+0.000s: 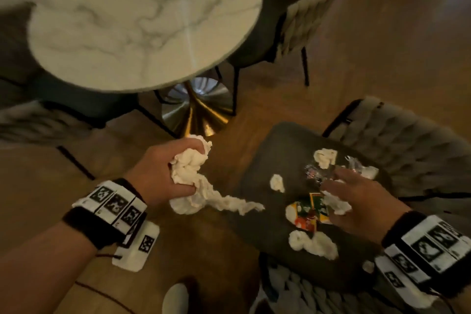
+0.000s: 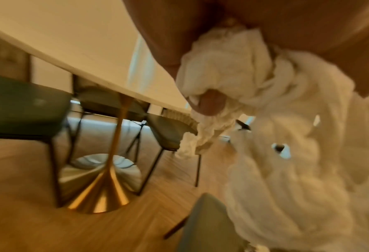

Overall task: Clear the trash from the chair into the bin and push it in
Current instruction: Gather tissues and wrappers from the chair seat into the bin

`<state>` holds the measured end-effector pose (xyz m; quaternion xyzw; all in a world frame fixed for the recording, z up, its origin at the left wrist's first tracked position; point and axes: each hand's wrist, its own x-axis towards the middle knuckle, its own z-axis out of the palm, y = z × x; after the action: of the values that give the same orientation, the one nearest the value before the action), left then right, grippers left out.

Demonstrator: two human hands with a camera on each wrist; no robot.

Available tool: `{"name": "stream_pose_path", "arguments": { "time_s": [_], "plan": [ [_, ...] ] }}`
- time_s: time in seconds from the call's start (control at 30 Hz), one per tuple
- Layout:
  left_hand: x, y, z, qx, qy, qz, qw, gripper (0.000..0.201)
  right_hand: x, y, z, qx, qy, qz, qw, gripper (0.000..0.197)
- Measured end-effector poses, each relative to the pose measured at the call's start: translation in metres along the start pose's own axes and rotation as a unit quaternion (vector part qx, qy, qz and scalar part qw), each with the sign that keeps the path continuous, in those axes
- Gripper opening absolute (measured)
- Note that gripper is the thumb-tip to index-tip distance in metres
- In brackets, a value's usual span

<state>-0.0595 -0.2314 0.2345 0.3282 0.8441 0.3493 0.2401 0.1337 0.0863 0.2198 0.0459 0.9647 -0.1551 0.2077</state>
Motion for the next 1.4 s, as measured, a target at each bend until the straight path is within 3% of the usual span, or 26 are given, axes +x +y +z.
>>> {"name": "stream_pose_path", "arguments": {
  "time_s": [0.17, 0.27, 0.37, 0.47, 0.6, 0.67, 0.83, 1.03, 1.17, 1.23, 1.33, 1.4],
  "plan": [
    [-0.129, -0.105, -0.069, -0.018, 0.074, -0.115, 0.990, 0.062, 0.054, -0.126, 0.000, -0.022, 0.009, -0.122, 0.992, 0.056],
    [-0.200, -0.182, -0.098, -0.021, 0.099, -0.179, 0.979, 0.064, 0.080, -0.215, 0.013, -0.019, -0.018, -0.137, 0.990, 0.051],
    [-0.258, -0.260, -0.122, -0.034, 0.127, -0.227, 0.965, 0.060, 0.107, -0.303, 0.043, -0.026, -0.080, -0.139, 0.987, 0.034],
    [-0.293, -0.333, -0.140, -0.069, 0.168, -0.256, 0.949, 0.056, 0.141, -0.384, 0.086, -0.011, -0.142, -0.162, 0.976, 0.034],
    [-0.288, -0.414, -0.137, -0.064, 0.176, -0.280, 0.941, 0.046, 0.176, -0.449, 0.129, 0.008, -0.170, -0.182, 0.969, 0.033],
    [-0.272, -0.460, -0.125, -0.064, 0.167, -0.284, 0.942, 0.047, 0.197, -0.465, 0.154, 0.011, -0.161, -0.186, 0.969, 0.033],
    [-0.207, -0.562, -0.072, -0.030, 0.072, -0.334, 0.939, 0.041, 0.250, -0.457, 0.222, -0.005, -0.116, -0.196, 0.974, 0.027],
    [-0.153, -0.656, 0.016, 0.010, -0.019, -0.376, 0.926, 0.065, 0.291, -0.399, 0.312, -0.003, -0.037, -0.216, 0.976, 0.023],
    [-0.145, -0.683, 0.046, 0.016, -0.074, -0.373, 0.925, 0.088, 0.290, -0.394, 0.326, -0.016, -0.036, -0.198, 0.979, 0.018],
    [-0.147, -0.682, 0.045, -0.006, -0.076, -0.362, 0.929, 0.083, 0.293, -0.396, 0.325, -0.003, -0.037, -0.205, 0.978, 0.018],
    [-0.159, -0.661, 0.031, -0.047, -0.028, -0.354, 0.934, 0.049, 0.304, -0.401, 0.321, 0.004, -0.092, -0.233, 0.968, 0.038],
    [-0.181, -0.646, 0.026, -0.070, 0.022, -0.359, 0.930, 0.030, 0.316, -0.420, 0.324, 0.034, -0.090, -0.259, 0.961, 0.048]
  ]
}}
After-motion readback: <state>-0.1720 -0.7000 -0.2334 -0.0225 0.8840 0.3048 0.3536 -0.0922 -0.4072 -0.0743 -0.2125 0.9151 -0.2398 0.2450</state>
